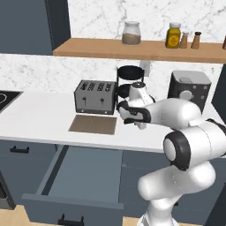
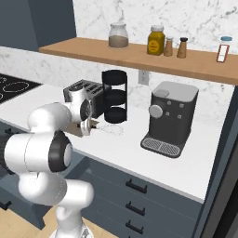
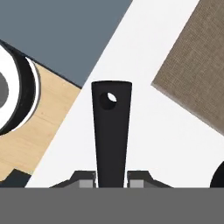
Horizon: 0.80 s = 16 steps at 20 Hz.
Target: Pick the whisk from the drawer and place it on the counter.
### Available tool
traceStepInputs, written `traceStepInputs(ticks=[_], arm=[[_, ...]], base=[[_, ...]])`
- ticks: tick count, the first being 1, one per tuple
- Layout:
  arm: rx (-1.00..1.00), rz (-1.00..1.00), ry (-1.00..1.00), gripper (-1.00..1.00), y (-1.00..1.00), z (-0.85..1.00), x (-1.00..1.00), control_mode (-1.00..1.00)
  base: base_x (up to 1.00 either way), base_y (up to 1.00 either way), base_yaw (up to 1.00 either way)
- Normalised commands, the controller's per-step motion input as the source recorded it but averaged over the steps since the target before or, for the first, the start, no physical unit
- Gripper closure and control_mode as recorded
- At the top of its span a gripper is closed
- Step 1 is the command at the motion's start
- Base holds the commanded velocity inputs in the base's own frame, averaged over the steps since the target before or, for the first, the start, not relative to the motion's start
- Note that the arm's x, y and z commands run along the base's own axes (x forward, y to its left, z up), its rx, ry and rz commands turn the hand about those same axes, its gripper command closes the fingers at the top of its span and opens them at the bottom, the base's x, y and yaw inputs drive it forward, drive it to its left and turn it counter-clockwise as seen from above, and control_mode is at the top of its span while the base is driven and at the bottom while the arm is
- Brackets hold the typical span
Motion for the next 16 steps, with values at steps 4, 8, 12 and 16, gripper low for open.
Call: traceStepInputs(ticks=[4, 8, 12, 16], arm=[[-0.04, 0.04, -0.02, 1.00, -0.28, -0.73, 0.00, -1.00], [-0.01, 0.08, -0.14, -1.00, 0.00, -0.60, 0.07, -1.00], [-0.01, 0.05, -0.16, -1.00, 0.02, -0.30, 0.00, -1.00], [0.00, 0.00, -0.11, -1.00, 0.01, 0.23, -0.16, -1.00]], base=[[0.00, 0.00, 0.00], [0.00, 0.00, 0.00], [0.00, 0.00, 0.00], [0.00, 0.00, 0.00]])
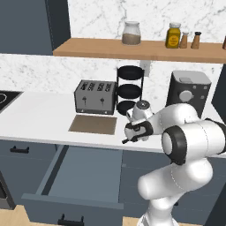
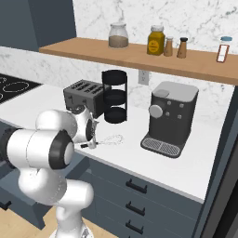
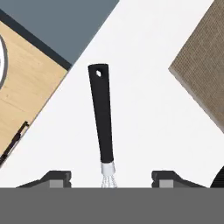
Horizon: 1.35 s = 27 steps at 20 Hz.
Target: Pick the whisk from the drawer and place it on the counter.
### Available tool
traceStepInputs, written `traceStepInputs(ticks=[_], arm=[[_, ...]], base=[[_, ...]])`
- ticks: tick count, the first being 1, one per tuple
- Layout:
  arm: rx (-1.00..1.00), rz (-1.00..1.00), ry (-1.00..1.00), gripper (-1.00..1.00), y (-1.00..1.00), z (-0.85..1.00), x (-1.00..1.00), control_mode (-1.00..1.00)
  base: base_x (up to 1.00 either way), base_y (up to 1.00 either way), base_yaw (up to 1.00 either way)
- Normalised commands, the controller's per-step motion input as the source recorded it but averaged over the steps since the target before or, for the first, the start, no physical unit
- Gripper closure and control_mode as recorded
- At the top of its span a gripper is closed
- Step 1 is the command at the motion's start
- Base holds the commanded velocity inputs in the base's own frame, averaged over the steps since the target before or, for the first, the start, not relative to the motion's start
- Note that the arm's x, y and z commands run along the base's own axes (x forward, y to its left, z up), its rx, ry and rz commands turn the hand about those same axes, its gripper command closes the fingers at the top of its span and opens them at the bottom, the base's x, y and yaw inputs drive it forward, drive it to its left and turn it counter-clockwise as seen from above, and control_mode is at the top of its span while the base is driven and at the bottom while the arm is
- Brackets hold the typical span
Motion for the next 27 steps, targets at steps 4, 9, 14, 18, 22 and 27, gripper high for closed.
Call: traceStepInputs(ticks=[4, 9, 14, 18, 22, 27], arm=[[0.00, 0.03, -0.25, -1.00, 0.22, 0.99, -0.71, -1.00], [0.04, 0.07, -0.39, -1.00, 0.12, 1.00, -0.98, -1.00], [0.13, 0.09, -0.43, -1.00, 0.00, 1.00, -1.00, -1.00], [0.17, 0.03, -0.38, -1.00, 0.00, 1.00, -1.00, -1.00], [0.15, 0.00, -0.32, -1.00, 0.00, 1.00, -1.00, -1.00], [0.05, 0.04, -0.24, -1.00, 0.06, 0.72, -0.41, -1.00]], base=[[0.00, 0.00, 0.00], [0.00, 0.00, 0.00], [0.00, 0.00, 0.00], [0.00, 0.00, 0.00], [0.00, 0.00, 0.00], [0.00, 0.00, 0.00]])
